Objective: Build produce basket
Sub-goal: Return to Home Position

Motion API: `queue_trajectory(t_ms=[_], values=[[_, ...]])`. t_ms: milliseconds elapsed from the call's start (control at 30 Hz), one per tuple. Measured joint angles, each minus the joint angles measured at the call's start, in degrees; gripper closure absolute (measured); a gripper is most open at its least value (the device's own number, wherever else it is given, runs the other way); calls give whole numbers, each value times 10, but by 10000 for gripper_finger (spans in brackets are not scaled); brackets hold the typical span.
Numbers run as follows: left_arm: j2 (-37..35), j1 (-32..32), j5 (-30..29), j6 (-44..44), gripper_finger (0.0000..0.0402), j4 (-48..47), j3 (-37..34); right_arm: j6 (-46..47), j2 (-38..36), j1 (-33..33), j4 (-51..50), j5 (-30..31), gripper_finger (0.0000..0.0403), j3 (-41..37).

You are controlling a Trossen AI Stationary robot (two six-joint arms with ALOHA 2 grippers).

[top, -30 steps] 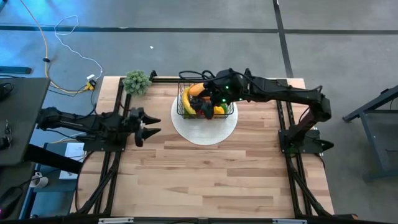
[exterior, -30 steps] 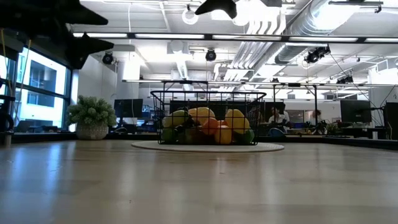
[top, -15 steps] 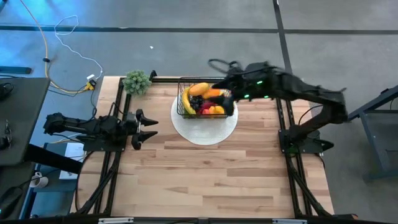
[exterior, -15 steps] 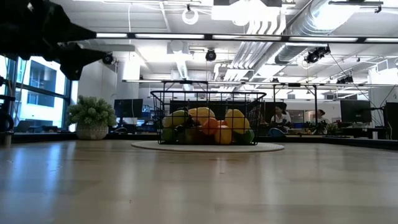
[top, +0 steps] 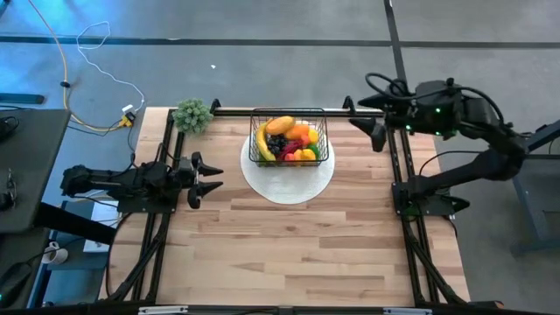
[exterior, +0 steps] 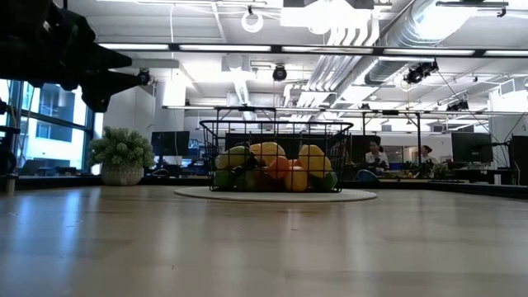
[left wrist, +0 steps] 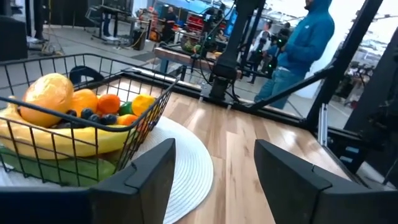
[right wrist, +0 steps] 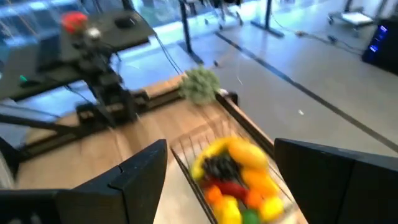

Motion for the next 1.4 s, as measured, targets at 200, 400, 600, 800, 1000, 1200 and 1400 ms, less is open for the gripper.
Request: queue_trajectory(t_ms=[200, 400, 600, 800, 1000, 1200, 1400], values=[[0, 2, -6, 8, 203, 1, 0, -9, -40, 0, -44, 64, 128, -28], [0, 2, -18, 9, 204, 1, 0, 21, -189, -25, 50, 75, 128, -224], [0, 2, -23, 9, 204, 1, 0, 27, -334, -25, 166, 41, 128, -425], [0, 2, -22, 8, 204, 1, 1, 27, -435, -25, 288, -18, 128, -598], [0, 2, -22, 8, 204, 1, 1, 52, -494, -24, 394, -43, 128, -743], [0, 2, -22, 8, 204, 1, 1, 54, -525, -25, 507, -46, 128, -854], [0, 2, -22, 8, 204, 1, 1, 92, -551, -25, 551, -60, 128, -922]])
